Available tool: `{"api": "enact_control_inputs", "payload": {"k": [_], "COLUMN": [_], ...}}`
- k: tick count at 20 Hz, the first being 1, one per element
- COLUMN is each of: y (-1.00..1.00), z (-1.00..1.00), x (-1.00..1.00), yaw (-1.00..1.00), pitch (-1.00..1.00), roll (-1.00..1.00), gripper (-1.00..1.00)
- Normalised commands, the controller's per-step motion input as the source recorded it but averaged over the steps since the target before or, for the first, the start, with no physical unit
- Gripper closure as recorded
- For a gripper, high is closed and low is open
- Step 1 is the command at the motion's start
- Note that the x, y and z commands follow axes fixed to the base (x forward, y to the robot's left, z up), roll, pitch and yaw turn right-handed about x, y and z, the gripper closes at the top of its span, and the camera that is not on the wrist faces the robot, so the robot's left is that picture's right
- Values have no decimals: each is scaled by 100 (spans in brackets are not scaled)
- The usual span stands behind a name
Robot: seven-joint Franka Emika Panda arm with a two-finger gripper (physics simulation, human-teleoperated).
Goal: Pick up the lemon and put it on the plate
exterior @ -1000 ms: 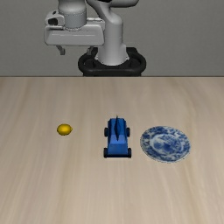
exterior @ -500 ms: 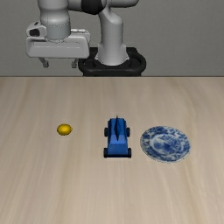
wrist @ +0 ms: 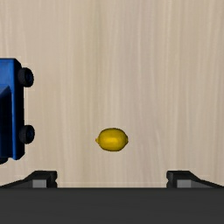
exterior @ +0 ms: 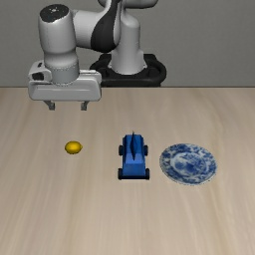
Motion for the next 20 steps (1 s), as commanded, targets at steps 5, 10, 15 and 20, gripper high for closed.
{"api": "enact_control_inputs", "payload": {"k": [5, 10, 15, 20], "y": [0, 0, 0, 0], "z": [-100, -100, -60, 0], "x": [0, 0, 0, 0], "yaw": [0, 0, 0, 0], "pitch": [0, 0, 0, 0], "roll": [0, 0, 0, 0], "gripper": [-100, -100, 100, 100]}}
